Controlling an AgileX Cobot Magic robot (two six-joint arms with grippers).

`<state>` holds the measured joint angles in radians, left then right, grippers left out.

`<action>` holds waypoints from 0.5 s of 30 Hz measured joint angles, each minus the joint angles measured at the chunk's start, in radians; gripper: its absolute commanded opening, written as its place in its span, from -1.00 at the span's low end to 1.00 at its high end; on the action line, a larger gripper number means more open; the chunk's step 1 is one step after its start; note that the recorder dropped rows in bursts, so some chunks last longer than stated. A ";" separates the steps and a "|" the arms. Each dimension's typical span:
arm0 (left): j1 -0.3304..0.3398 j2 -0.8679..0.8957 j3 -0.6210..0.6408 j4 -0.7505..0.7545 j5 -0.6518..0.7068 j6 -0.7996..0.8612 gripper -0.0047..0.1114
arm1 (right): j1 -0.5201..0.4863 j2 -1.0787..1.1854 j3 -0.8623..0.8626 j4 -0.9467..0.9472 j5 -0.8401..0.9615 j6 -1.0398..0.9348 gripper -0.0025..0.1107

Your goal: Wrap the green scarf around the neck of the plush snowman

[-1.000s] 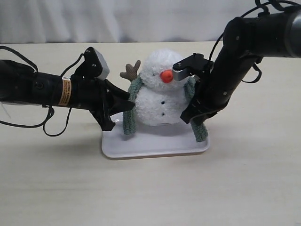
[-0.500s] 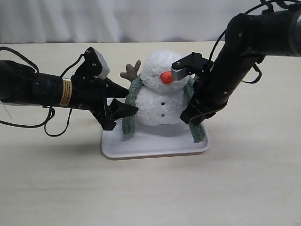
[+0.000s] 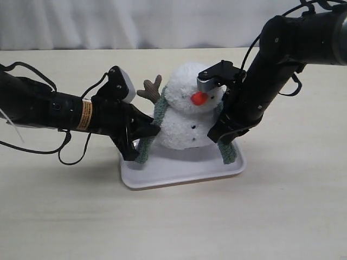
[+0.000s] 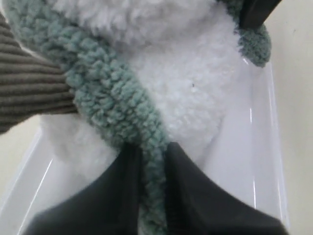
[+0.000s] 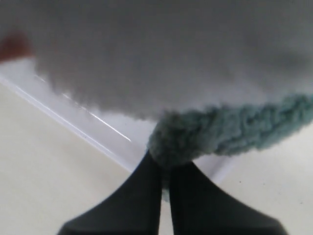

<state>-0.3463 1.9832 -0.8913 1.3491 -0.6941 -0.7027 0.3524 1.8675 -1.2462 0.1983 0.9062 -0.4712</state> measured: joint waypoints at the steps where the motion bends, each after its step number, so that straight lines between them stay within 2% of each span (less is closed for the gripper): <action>1: 0.000 -0.008 0.000 0.012 0.015 -0.010 -0.92 | 0.000 0.000 0.000 0.000 0.000 0.000 -0.88; 6: -0.002 -0.015 0.000 0.056 0.028 -0.071 -0.92 | 0.000 0.000 0.000 0.000 0.000 0.000 -0.88; 9: -0.002 -0.029 0.000 0.091 -0.010 -0.126 -0.92 | 0.000 0.000 0.000 0.000 0.000 0.000 -0.88; 15: -0.002 -0.130 0.000 0.176 -0.046 -0.243 -0.92 | 0.000 0.000 0.000 0.000 0.000 0.000 -0.88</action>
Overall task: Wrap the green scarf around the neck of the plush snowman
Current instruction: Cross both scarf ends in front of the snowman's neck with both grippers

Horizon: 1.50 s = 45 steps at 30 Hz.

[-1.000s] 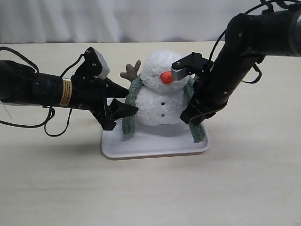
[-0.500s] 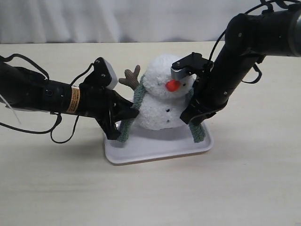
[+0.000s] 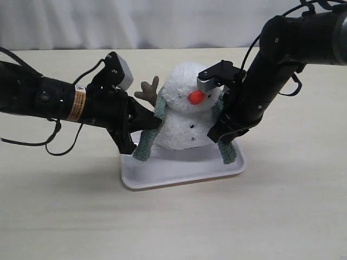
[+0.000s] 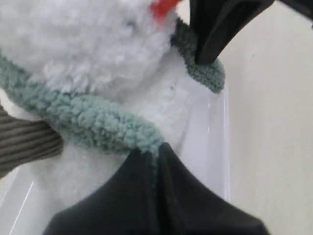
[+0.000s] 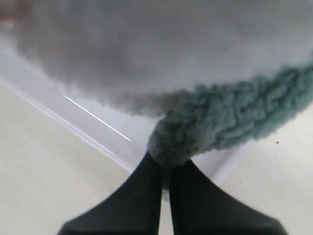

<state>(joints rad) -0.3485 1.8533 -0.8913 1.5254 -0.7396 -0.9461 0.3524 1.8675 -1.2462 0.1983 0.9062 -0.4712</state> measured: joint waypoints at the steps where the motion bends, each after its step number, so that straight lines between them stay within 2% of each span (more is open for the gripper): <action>1: 0.000 -0.019 0.000 0.015 -0.002 -0.020 -0.92 | 0.000 0.000 0.000 0.000 0.000 0.000 -0.88; 5: 0.000 -0.057 0.000 0.038 -0.022 -0.075 -0.92 | 0.000 -0.001 0.000 0.012 0.000 0.000 -0.88; 10: -0.006 -0.054 0.000 0.040 -0.084 -0.100 -0.92 | 0.000 -0.003 0.000 0.135 0.000 -0.025 -0.88; 18: -0.084 0.060 0.000 -0.024 -0.034 -0.088 -0.92 | 0.007 -0.003 0.000 0.228 0.009 -0.064 -0.88; 26: -0.140 0.071 -0.011 -0.074 -0.028 -0.061 -0.92 | 0.021 -0.003 0.000 0.247 0.009 -0.070 -0.88; 43: -0.142 0.109 -0.012 -0.084 0.015 -0.053 -0.92 | 0.021 0.010 0.014 0.302 -0.002 -0.094 -0.87; 45: -0.142 0.111 -0.012 -0.090 0.010 -0.051 -0.92 | 0.021 0.013 0.014 0.316 -0.004 -0.114 -0.81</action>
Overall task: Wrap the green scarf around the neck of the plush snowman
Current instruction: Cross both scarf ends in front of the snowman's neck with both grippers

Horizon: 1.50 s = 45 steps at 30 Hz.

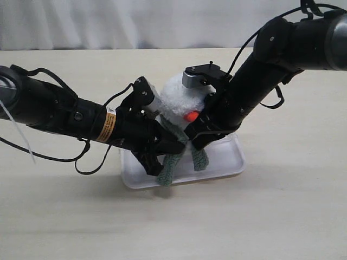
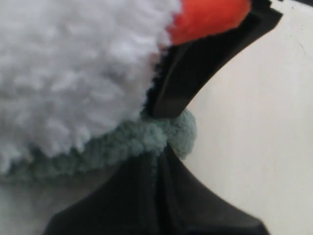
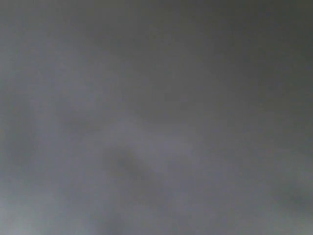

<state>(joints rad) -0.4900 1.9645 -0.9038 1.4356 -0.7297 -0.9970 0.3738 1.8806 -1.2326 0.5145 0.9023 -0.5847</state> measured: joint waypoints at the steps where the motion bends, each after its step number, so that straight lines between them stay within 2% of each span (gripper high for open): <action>1: 0.000 0.000 0.000 -0.005 -0.011 0.003 -0.92 | 0.000 0.000 0.000 0.014 0.000 -0.014 -0.75; 7: 0.000 0.000 0.000 -0.011 -0.055 0.029 -0.92 | -0.002 0.000 0.001 0.058 -0.002 -0.078 -0.25; 10: 0.000 0.000 0.000 -0.005 -0.052 0.042 -0.88 | -0.004 0.003 0.001 0.049 -0.012 -0.084 -0.13; 16: 0.002 0.000 0.000 0.021 -0.074 0.068 -0.34 | -0.010 0.003 0.001 0.044 -0.009 -0.086 -0.09; 21: 0.002 0.000 0.000 0.052 -0.079 0.078 -0.07 | -0.010 0.003 0.001 0.044 -0.006 -0.088 -0.09; 27: 0.000 0.000 0.000 0.090 -0.061 0.080 -0.01 | -0.001 0.003 0.001 0.125 0.031 -0.088 -0.09; 35: 0.000 0.002 0.000 0.130 -0.142 0.102 -0.01 | -0.001 0.003 0.001 0.183 0.041 -0.112 -0.09; 38: 0.002 0.007 0.000 0.129 -0.153 0.118 -0.01 | -0.001 0.015 0.001 0.185 0.049 -0.112 -0.13; 40: 0.002 0.008 0.000 0.129 -0.149 0.121 -0.01 | -0.001 0.025 0.001 0.190 0.052 -0.112 -0.22; 45: 0.002 0.008 0.000 0.129 -0.126 0.127 -0.01 | 0.002 0.039 0.001 0.193 0.054 -0.112 -0.79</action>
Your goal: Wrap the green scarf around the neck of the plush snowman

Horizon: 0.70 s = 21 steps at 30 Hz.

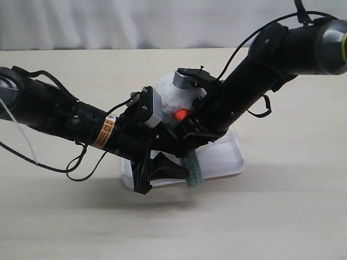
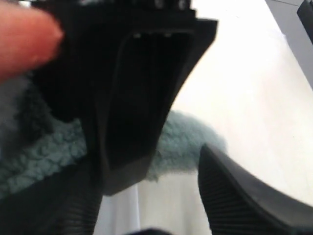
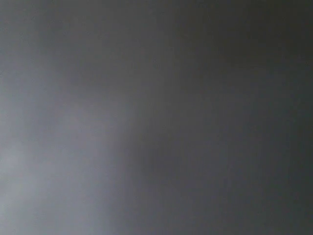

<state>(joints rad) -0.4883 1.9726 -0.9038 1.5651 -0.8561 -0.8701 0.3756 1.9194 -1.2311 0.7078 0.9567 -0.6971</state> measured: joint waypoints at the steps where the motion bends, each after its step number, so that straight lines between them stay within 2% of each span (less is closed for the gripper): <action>1: 0.000 0.000 0.000 -0.001 0.004 0.000 -0.01 | 0.002 0.000 0.000 -0.006 0.000 0.000 -0.88; 8: -0.002 0.000 -0.007 0.072 0.055 -0.026 -0.01 | 0.008 0.000 -0.002 -0.068 -0.017 0.000 -0.88; 9: -0.002 0.000 -0.006 0.127 0.064 -0.046 -0.01 | 0.006 0.002 -0.002 -0.079 -0.046 0.004 -0.88; 13: 0.003 -0.029 -0.006 0.180 0.111 -0.139 -0.02 | 0.006 -0.020 -0.002 -0.161 -0.063 0.062 -0.88; 18: 0.164 -0.141 -0.006 0.182 0.121 -0.298 -0.02 | 0.006 -0.054 0.034 -0.197 -0.102 0.086 -0.88; 21: 0.182 -0.141 -0.006 0.182 0.126 -0.314 -0.02 | 0.006 -0.050 0.044 -0.199 -0.108 0.086 -0.88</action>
<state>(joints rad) -0.3063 1.8316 -0.9101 1.7469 -0.7306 -1.1841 0.3813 1.8692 -1.1875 0.5090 0.8483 -0.6110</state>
